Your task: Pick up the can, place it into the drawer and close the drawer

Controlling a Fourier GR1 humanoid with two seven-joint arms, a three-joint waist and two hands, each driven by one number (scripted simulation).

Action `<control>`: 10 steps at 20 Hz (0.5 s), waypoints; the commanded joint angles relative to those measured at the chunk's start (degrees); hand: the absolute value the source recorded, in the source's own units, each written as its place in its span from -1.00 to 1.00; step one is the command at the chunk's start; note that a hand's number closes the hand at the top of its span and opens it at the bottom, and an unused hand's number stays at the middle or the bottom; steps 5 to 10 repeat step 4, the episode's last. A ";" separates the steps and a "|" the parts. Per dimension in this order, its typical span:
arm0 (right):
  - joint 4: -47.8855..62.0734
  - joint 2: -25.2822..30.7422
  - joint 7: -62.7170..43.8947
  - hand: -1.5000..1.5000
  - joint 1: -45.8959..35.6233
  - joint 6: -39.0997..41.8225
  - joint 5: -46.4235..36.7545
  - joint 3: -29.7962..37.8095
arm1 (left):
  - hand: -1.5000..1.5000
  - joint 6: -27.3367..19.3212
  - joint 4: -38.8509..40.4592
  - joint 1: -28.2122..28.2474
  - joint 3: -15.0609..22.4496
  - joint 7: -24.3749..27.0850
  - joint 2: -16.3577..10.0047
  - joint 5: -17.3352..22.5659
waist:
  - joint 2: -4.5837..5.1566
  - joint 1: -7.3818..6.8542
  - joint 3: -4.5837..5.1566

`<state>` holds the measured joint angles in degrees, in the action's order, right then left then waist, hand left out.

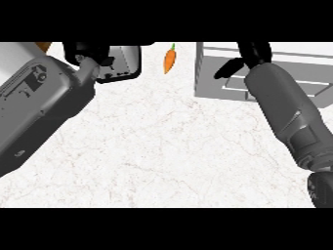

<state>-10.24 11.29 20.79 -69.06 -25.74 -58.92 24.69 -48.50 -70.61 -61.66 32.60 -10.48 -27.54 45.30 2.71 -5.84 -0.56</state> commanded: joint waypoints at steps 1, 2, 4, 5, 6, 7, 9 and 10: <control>-1.83 -0.76 2.32 -1.00 -3.11 3.43 8.93 8.00 | -1.00 -0.84 -2.26 1.88 0.32 -0.01 -0.72 -0.69 | -1.20 -0.43 0.29; -1.90 -0.20 2.35 -1.00 -3.33 3.17 9.32 8.56 | -1.00 -0.41 -3.03 3.23 0.86 0.64 -0.46 -0.93 | -0.94 -0.80 0.33; -1.21 -0.07 3.99 -1.00 -2.60 4.27 9.94 9.08 | -1.00 0.18 -2.00 3.04 -0.78 1.17 -1.18 -1.02 | -0.60 -0.02 0.40; -1.21 -0.07 3.99 -1.00 -2.60 4.27 9.94 9.08 | -1.00 0.18 -2.00 3.04 -0.78 1.17 -1.18 -1.02 | -0.60 -0.02 0.40; -1.21 -0.07 3.99 -1.00 -2.60 4.27 9.94 9.08 | -1.00 0.18 -2.00 3.04 -0.78 1.17 -1.18 -1.02 | -0.60 -0.02 0.40; -1.21 -0.07 3.99 -1.00 -2.60 4.27 9.94 9.08 | -1.00 0.18 -2.00 3.04 -0.78 1.17 -1.18 -1.02 | -0.60 -0.02 0.40; -1.21 -0.07 3.99 -1.00 -2.60 4.27 9.94 9.08 | -1.00 0.18 -2.00 3.04 -0.78 1.17 -1.18 -1.02 | -0.60 -0.02 0.40; -1.21 -0.07 3.99 -1.00 -2.60 4.27 9.94 9.08 | -1.00 0.18 -2.00 3.04 -0.78 1.17 -1.18 -1.02 | -0.60 -0.02 0.40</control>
